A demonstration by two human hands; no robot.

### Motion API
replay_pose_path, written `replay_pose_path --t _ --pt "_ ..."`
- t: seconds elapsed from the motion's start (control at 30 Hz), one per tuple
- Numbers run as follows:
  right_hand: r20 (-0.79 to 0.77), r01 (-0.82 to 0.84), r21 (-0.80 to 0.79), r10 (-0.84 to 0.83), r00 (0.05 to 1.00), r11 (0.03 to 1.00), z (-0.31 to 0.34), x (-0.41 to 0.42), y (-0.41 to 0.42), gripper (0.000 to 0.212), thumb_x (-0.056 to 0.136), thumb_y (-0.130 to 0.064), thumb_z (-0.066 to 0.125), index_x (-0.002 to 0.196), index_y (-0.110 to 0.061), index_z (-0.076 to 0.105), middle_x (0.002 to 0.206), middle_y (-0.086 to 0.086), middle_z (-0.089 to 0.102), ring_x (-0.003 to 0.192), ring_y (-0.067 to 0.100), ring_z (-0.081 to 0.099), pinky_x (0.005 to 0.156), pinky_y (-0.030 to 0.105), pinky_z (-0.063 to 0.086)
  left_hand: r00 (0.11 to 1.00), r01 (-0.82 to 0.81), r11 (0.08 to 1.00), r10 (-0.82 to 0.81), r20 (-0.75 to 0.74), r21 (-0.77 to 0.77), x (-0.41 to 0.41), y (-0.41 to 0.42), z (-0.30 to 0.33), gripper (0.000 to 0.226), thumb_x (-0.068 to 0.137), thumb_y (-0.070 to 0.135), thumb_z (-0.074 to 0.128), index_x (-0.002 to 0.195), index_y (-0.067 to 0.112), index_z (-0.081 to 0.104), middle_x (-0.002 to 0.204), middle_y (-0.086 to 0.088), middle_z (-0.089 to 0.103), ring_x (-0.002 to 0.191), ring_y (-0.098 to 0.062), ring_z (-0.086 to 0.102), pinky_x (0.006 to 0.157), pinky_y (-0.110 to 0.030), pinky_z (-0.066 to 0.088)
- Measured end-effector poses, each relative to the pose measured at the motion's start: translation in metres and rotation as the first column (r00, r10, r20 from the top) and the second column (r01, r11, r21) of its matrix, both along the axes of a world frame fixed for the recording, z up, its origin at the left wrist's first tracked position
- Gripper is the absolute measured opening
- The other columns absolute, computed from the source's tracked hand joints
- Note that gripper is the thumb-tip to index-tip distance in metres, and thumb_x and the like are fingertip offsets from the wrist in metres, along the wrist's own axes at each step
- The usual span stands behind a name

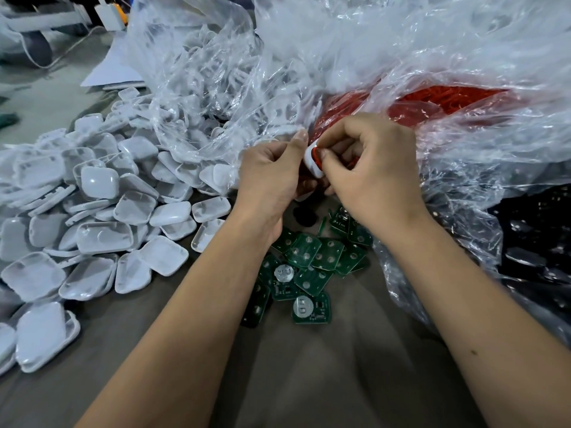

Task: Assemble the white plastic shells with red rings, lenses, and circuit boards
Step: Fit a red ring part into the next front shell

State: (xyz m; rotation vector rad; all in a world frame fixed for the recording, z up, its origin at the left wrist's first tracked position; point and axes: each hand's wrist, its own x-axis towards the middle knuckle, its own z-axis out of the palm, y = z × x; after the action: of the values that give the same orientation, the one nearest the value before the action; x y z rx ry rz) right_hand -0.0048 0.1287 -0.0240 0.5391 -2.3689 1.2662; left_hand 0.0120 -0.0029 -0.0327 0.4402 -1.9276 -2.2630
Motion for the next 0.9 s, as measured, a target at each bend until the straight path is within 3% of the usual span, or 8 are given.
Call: replay_pose_path --t 0.2,0.3,0.43,0.6,0.7,0.9 --pt "0.047 0.011 -0.030 -0.010 0.999 0.999 0.001 -0.001 0.000 0.008 0.089 -0.005 0.073 0.090 -0.013 0.076 0.082 -0.002 0.071 0.065 0.013 0.070 0.060 0.035 0.061 0.999 0.029 1.000 -0.029 -0.020 0.005 0.005 -0.002 0.003 0.040 0.103 0.025 0.063 0.092 -0.013 0.069 0.076 -0.019 0.068 0.067 -0.028 0.061 0.062 -0.033 0.055" --pt "0.086 0.019 -0.032 -0.016 0.996 0.999 0.000 -0.002 0.001 0.009 0.091 -0.005 0.072 0.091 -0.013 0.075 0.079 -0.002 0.073 0.063 0.013 0.071 0.058 0.036 0.062 0.997 0.067 0.997 -0.066 -0.034 0.032 0.012 -0.002 0.004 0.023 0.100 0.008 0.063 0.082 -0.001 0.075 0.079 -0.014 0.074 0.072 -0.021 0.071 0.069 -0.029 0.059" --pt "0.076 0.009 -0.017 -0.007 0.997 1.000 -0.001 -0.001 -0.001 0.010 0.089 -0.006 0.073 0.090 -0.015 0.077 0.073 -0.008 0.071 0.060 0.008 0.070 0.057 0.031 0.061 0.998 0.060 0.997 -0.059 -0.037 0.051 0.016 -0.003 0.001 0.024 0.101 0.004 0.060 0.083 0.003 0.076 0.082 -0.014 0.074 0.076 -0.020 0.070 0.077 -0.030 0.060" --pt "-0.024 0.067 0.023 -0.066 0.998 0.998 0.000 0.000 -0.001 0.007 0.085 -0.010 0.075 0.086 -0.016 0.078 0.074 -0.009 0.070 0.062 0.005 0.066 0.060 0.025 0.058 0.993 0.092 0.992 -0.085 -0.079 0.082 0.014 -0.001 -0.002 0.026 0.102 0.003 0.057 0.083 0.001 0.074 0.082 -0.013 0.073 0.073 -0.017 0.070 0.070 -0.025 0.058" --pt "-0.065 0.091 0.045 -0.088 0.994 0.995 0.001 0.001 -0.001 0.006 0.084 -0.010 0.075 0.086 -0.015 0.078 0.077 -0.005 0.069 0.067 0.008 0.065 0.065 0.028 0.058 0.992 0.081 0.992 -0.070 -0.106 0.100 0.013 0.002 -0.006 0.023 0.102 0.004 0.058 0.088 -0.005 0.073 0.080 -0.014 0.072 0.069 -0.015 0.069 0.065 -0.022 0.057" --pt "-0.045 0.089 -0.021 -0.090 0.995 0.996 0.000 0.002 0.000 0.006 0.087 -0.011 0.076 0.087 -0.015 0.079 0.077 -0.006 0.072 0.062 0.005 0.069 0.057 0.028 0.060 0.993 0.063 0.978 -0.040 -0.113 0.201 0.013 0.005 -0.008 0.022 0.101 0.005 0.060 0.086 0.002 0.076 0.081 -0.013 0.073 0.071 -0.016 0.069 0.065 -0.024 0.057"
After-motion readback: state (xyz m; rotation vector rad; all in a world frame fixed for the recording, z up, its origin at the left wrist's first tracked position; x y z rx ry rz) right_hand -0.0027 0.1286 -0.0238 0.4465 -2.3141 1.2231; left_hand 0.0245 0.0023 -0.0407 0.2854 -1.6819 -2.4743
